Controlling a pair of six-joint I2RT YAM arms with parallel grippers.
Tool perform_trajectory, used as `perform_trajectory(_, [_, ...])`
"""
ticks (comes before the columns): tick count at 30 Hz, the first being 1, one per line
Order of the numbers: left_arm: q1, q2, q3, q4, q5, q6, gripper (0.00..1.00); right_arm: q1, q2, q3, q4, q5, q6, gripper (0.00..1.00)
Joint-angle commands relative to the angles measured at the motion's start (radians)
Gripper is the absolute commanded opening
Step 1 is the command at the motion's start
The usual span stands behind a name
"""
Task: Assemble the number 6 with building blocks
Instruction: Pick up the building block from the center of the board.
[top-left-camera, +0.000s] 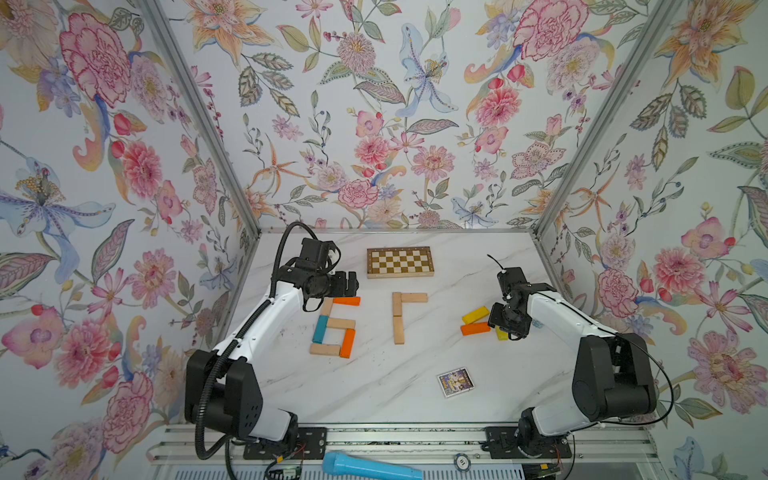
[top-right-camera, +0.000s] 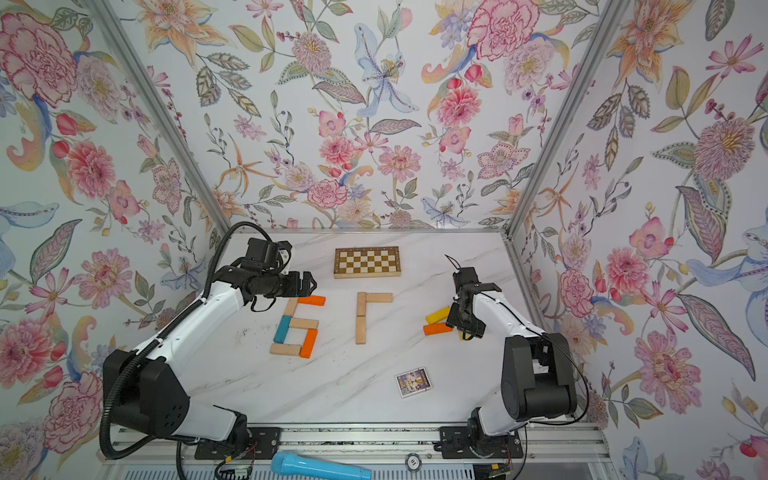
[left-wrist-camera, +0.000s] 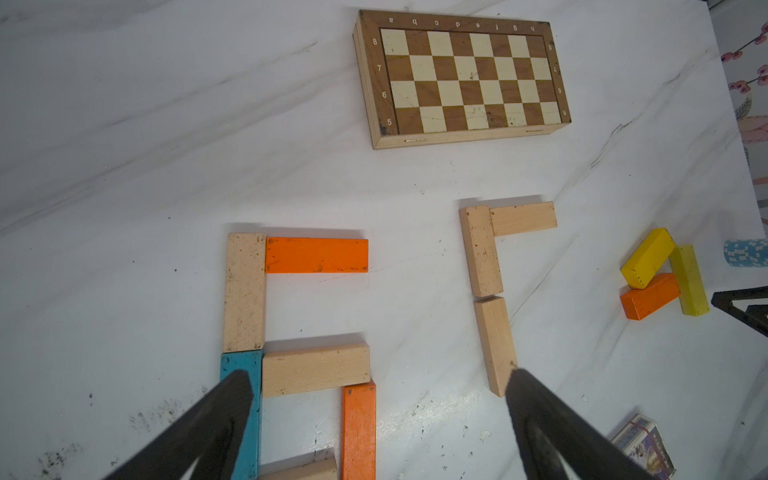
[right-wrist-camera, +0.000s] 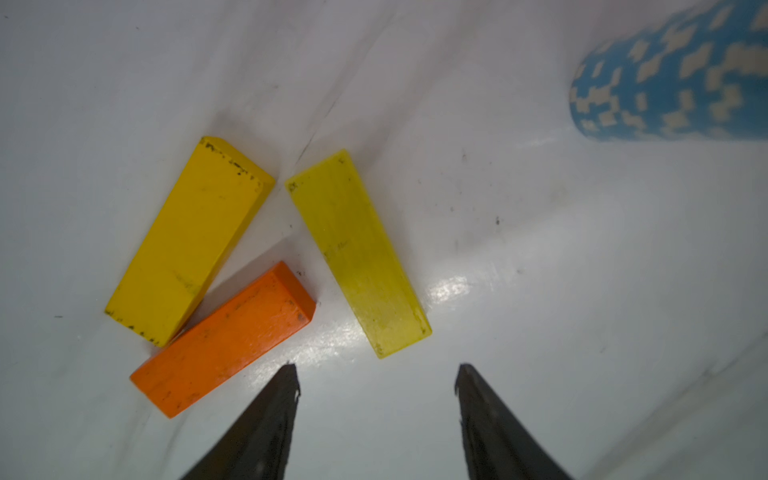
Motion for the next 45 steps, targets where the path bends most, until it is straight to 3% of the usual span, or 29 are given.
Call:
perform_trajectory(1, [-0.008, 0.014, -0.010, 0.006, 0.017, 0.014, 0.99, -0.030, 0.029, 0.037, -0.003, 0.020, -0.165, 0.63])
perform_trajectory(10, [-0.007, 0.031, -0.007, 0.004, 0.020, 0.013, 0.99, -0.049, 0.124, 0.103, 0.000, -0.036, -0.318, 0.60])
perform_trajectory(22, [-0.007, 0.046, -0.007, 0.002, 0.017, 0.013, 0.99, -0.049, 0.244, 0.135, 0.007, -0.048, -0.355, 0.56])
perform_trajectory(25, [-0.007, 0.044, -0.006, 0.000, 0.015, 0.014, 0.99, -0.048, 0.288, 0.153, 0.005, -0.052, -0.351, 0.50])
perform_trajectory(29, [-0.007, 0.041, -0.005, -0.001, 0.008, 0.013, 0.99, -0.048, 0.315, 0.168, -0.008, -0.069, -0.325, 0.28])
perform_trajectory(31, [-0.007, 0.042, -0.002, -0.003, 0.008, 0.013, 0.99, -0.045, 0.301, 0.188, -0.038, -0.048, -0.288, 0.17])
perform_trajectory(38, [-0.006, 0.033, 0.010, -0.011, -0.001, 0.001, 0.99, 0.020, 0.095, 0.288, -0.162, 0.023, -0.077, 0.16])
perform_trajectory(41, [-0.006, 0.016, 0.013, -0.013, -0.016, -0.013, 0.99, 0.060, -0.011, 0.277, -0.141, 0.010, 0.125, 0.15])
perform_trajectory(45, [-0.006, -0.014, 0.017, -0.017, -0.037, -0.030, 0.99, 0.168, -0.112, 0.174, -0.005, -0.010, 0.490, 0.18])
